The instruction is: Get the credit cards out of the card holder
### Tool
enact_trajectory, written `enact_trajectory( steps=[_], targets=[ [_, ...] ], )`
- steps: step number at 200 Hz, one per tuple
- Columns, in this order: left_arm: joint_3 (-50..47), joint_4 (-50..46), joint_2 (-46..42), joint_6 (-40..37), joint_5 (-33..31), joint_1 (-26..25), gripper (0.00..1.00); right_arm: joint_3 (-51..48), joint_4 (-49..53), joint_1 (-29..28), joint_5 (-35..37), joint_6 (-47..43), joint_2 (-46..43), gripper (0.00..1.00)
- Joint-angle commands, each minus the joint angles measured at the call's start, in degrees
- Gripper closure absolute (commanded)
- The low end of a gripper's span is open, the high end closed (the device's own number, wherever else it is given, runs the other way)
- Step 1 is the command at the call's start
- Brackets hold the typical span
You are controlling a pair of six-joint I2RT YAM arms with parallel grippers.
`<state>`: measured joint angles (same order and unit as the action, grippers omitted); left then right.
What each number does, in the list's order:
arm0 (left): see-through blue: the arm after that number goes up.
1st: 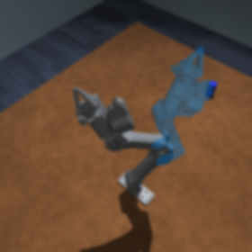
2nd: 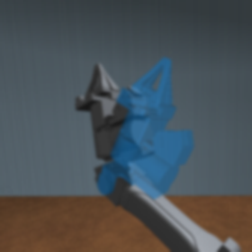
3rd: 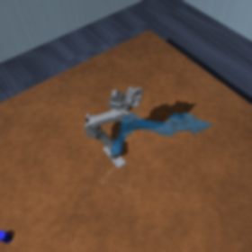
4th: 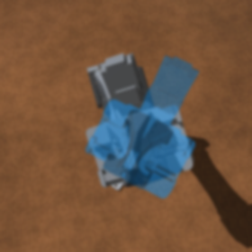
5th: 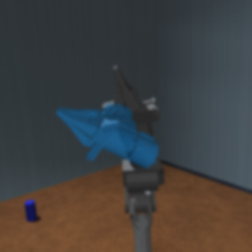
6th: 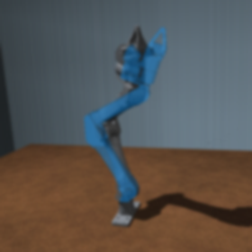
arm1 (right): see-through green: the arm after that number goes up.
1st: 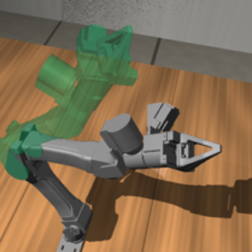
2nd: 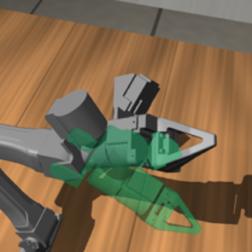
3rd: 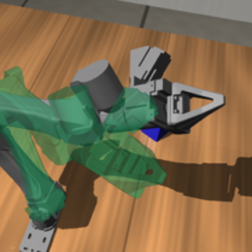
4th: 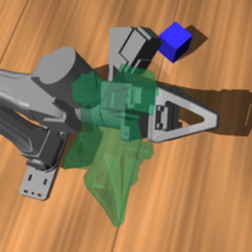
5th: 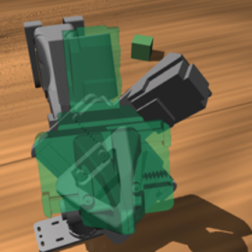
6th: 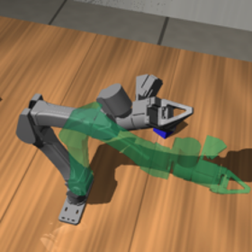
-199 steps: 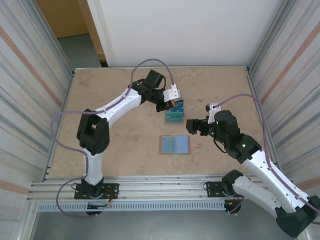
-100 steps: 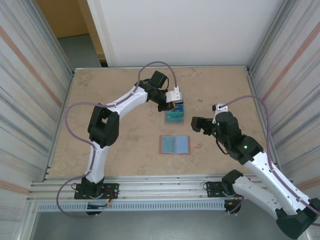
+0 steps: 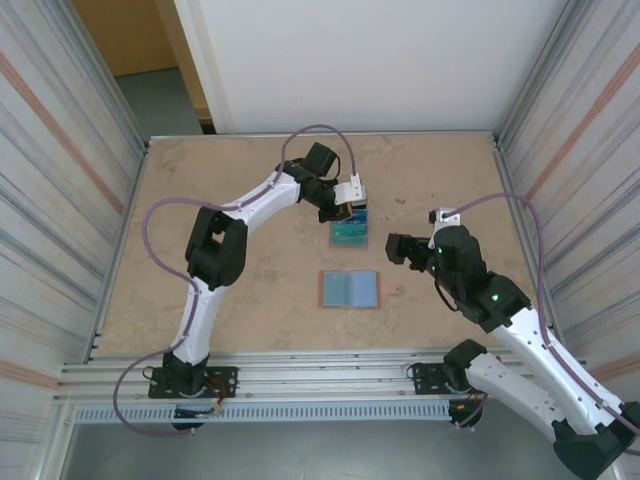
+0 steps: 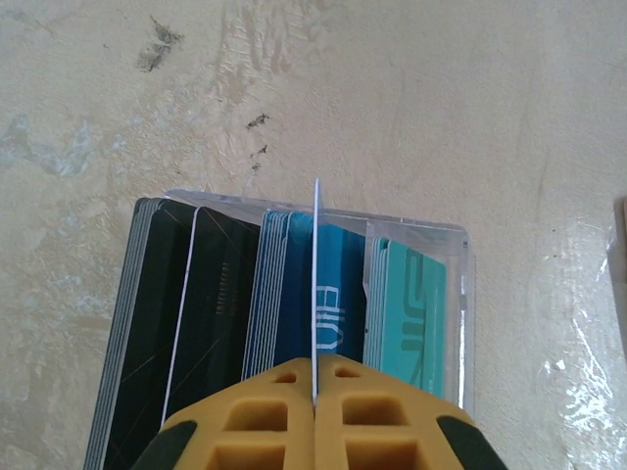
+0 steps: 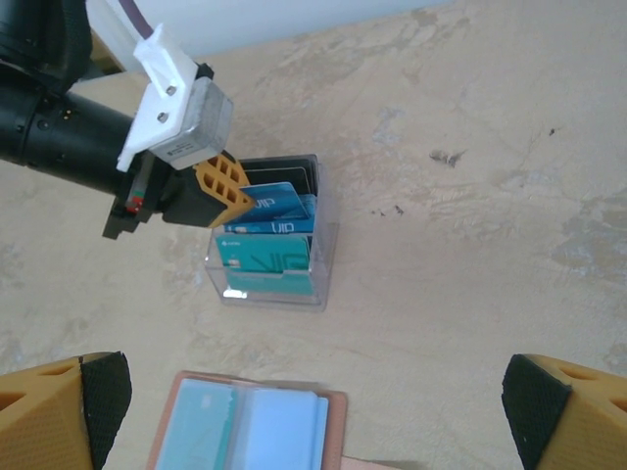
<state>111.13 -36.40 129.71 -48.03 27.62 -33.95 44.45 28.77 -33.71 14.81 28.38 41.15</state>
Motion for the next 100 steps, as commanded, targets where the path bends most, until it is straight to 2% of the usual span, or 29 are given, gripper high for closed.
enact_trajectory(
  steps=[1,21,53,73,100],
  targets=[
    [2.04,-2.39,1.34,-1.47,0.73,0.29,1.0,0.32,-0.18,0.26,0.32,1.17,-0.72,0.01],
    [2.84,-3.35,2.14,-1.09,0.46,0.28,1.0,0.17,-0.09,0.25,0.21,1.16,-0.71,0.01],
    [4.26,-4.76,2.47,0.51,0.67,0.29,0.81,0.19,-0.09,0.23,-0.26,1.19,-0.52,0.01],
    [4.27,-5.16,1.65,0.98,1.02,0.21,0.77,0.11,-0.08,0.27,-0.57,1.31,-0.15,0.01],
    [3.92,-5.31,-0.26,1.42,0.64,0.1,0.77,0.32,0.03,0.23,0.19,2.14,0.44,0.01]
  ],
)
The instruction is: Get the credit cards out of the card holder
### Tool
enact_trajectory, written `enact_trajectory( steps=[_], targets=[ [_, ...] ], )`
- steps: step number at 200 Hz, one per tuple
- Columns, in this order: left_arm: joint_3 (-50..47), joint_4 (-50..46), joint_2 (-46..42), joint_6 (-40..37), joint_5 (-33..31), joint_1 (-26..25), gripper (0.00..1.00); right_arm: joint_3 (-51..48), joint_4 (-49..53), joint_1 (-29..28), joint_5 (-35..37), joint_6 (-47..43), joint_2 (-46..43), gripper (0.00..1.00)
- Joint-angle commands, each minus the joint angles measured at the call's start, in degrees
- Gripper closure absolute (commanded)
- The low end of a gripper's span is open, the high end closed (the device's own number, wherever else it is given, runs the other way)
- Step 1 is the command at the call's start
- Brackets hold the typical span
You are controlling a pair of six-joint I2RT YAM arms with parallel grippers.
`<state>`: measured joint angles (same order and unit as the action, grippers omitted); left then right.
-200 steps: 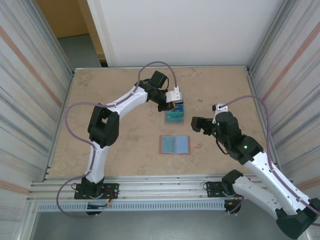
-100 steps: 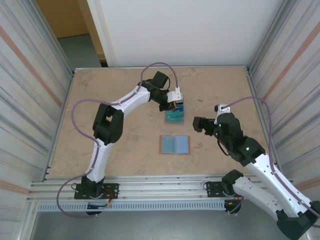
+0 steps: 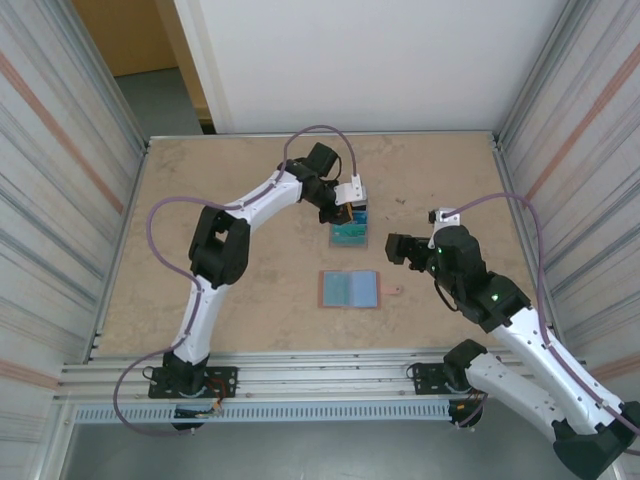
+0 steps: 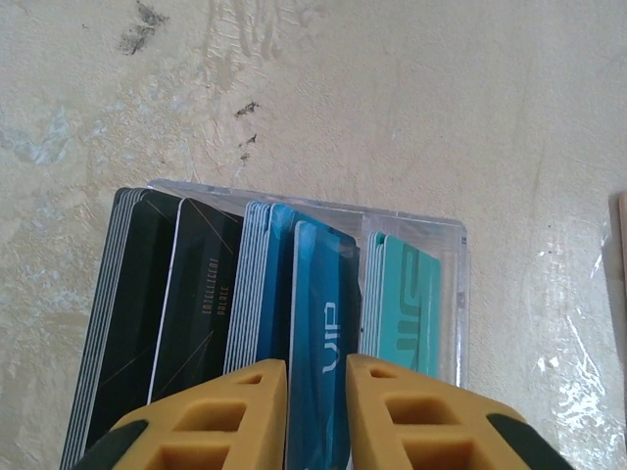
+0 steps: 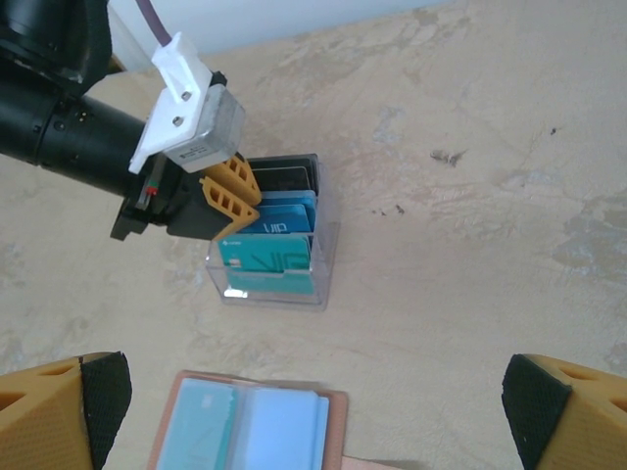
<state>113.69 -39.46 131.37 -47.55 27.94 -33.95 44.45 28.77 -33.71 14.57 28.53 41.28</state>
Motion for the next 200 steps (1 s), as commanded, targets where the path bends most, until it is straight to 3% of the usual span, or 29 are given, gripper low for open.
enact_trajectory(
  steps=[1,39,80,95,120,153,186,200],
  targets=[
    [1.32,-2.27,-2.0,0.91,0.29,0.11,0.77,0.31,0.04,0.23,0.53,2.06,0.3,0.01],
    [-2.41,-1.39,-7.86,0.7,-0.65,-0.98,0.76,0.4,0.72,0.22,3.33,3.37,0.3,0.01],
    [-12.75,5.72,-18.92,3.75,-3.12,-2.01,0.73,1.58,2.75,0.23,6.58,3.57,2.78,0.01],
    [-16.93,8.7,-22.95,6.33,-4.13,-1.99,0.64,2.56,4.15,0.16,6.53,3.29,4.85,0.01],
    [-26.0,14.46,-30.5,11.57,-5.95,-2.02,0.56,3.62,4.62,-0.92,5.28,2.53,8.15,0.01],
    [-40.51,24.6,-41.88,20.76,-9.55,-2.08,0.28,4.04,5.23,-5.71,9.67,3.78,11.28,0.01],
    [-52.84,30.62,-52.49,30.92,-16.09,-2.2,0.02,4.59,6.08,-9.44,9.64,5.99,15.0,0.01],
    [-57.04,31.72,-56.38,35.15,-19.61,-2.3,0.01,4.73,6.71,-10.91,9.4,7.68,17.35,0.0]
  ],
)
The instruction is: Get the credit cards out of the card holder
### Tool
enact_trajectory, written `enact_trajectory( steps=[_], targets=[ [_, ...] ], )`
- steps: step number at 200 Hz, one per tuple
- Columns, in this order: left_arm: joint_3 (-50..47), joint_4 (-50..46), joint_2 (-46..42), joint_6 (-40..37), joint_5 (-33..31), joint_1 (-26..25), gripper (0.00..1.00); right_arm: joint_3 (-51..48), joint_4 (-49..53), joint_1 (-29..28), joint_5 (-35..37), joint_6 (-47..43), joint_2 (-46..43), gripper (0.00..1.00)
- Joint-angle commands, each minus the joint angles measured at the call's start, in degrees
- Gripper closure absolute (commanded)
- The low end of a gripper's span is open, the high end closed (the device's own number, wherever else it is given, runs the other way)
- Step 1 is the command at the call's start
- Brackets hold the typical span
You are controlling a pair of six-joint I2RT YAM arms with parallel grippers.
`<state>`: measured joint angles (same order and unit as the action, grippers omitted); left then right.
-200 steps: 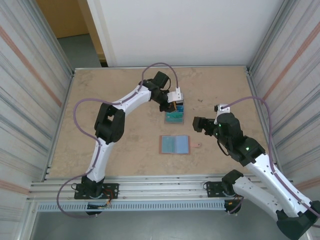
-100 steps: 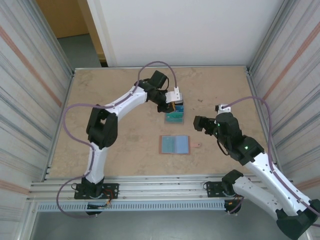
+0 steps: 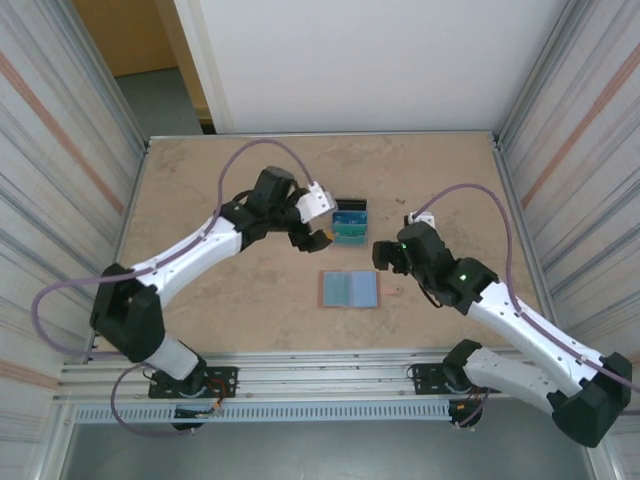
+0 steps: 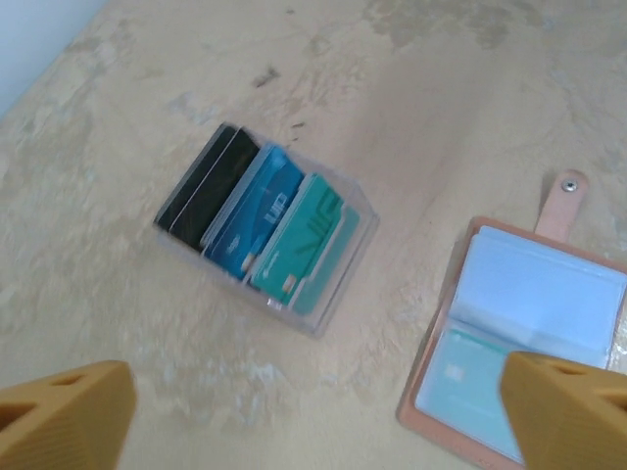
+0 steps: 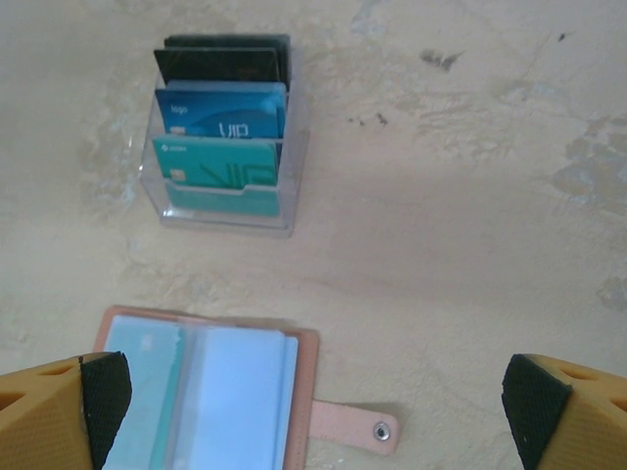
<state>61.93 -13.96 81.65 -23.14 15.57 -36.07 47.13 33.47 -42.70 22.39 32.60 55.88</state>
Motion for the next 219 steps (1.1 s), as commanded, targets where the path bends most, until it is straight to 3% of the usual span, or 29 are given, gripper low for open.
enact_trajectory(
  steps=[1,60,108,158,219],
  targets=[
    [-5.53,6.31,-6.8,11.09,-7.58,-0.16,0.01,2.06,2.02,-2.03,1.54,3.7,2.92,0.0],
    [-19.12,6.23,-19.31,27.74,-24.14,-0.05,0.01,3.49,1.23,-9.42,-3.12,8.31,14.26,0.22],
    [-25.07,4.42,-24.56,38.03,-30.89,0.42,0.01,10.16,2.73,-16.78,-3.06,9.16,28.13,0.44],
    [-29.17,3.46,-28.5,44.47,-34.99,1.35,0.01,16.15,2.85,-18.25,-6.48,8.36,38.86,0.45],
    [-29.72,2.4,-28.83,45.33,-35.65,1.86,0.01,19.39,2.73,-18.17,-9.11,7.51,46.28,0.4]
  ],
)
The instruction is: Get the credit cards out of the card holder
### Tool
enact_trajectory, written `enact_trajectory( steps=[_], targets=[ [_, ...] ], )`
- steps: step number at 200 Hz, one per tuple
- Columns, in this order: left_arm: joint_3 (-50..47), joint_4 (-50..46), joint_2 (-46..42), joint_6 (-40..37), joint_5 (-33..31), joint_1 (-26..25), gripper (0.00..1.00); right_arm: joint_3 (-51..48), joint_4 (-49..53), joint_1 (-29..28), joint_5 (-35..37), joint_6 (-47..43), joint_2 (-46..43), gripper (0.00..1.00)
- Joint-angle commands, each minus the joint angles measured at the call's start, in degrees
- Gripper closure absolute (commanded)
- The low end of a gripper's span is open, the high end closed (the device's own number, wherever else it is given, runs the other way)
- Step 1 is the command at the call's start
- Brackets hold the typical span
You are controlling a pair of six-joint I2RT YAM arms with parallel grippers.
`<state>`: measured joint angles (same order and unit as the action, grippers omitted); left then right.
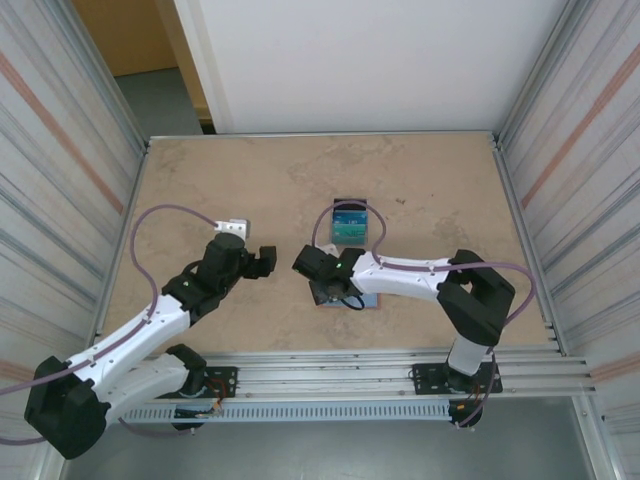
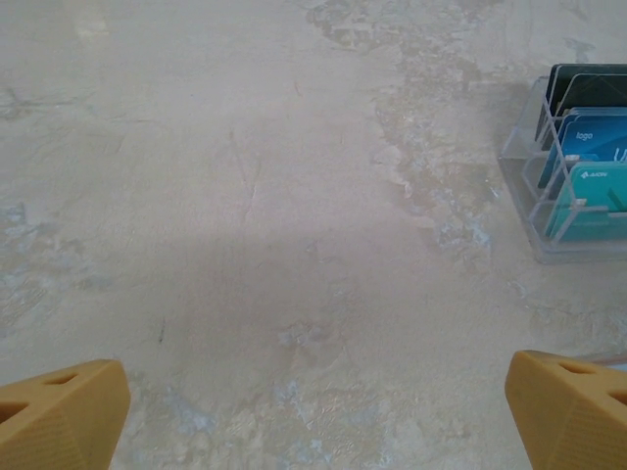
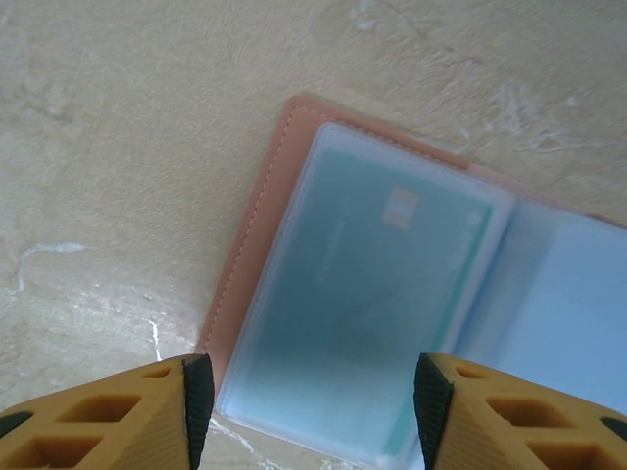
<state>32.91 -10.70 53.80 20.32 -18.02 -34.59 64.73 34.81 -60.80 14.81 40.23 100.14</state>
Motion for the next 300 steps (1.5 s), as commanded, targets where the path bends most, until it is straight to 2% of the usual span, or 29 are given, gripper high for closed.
enact_trajectory(
  steps=[1,105,173,230,264,300],
  targets=[
    [-0.72,-0.83,-1.03,1.86,-2.04,0.34,0.01,1.84,1.4,-0.09,-1.53,-0.14,2.14,0.39],
    [-0.47,-1.43,-0.47,1.85,-1.83,0.56,0.01,0.11,0.96,1.78,-2.4,1.15,3.21,0.4],
    [-0.12,-1.43,-0.36,1.94,-1.03,0.66,0.01,-0.92,0.18,1.73,-3.55,1.43,3.84,0.36],
    [0.29,-1.51,-0.19,1.79,-0.69,0.63,0.01,-2.37,-0.61,2.35,-3.94,2.17,4.69,0.4],
    [0.84,-1.55,-0.26,1.74,-0.01,0.62,0.01,-2.94,-1.01,2.46,-4.34,2.07,3.59,0.48],
    [1.2,-1.71,-0.64,1.74,0.77,0.66,0.01,-4.33,-2.73,2.95,-5.71,1.71,0.93,0.53]
  ],
)
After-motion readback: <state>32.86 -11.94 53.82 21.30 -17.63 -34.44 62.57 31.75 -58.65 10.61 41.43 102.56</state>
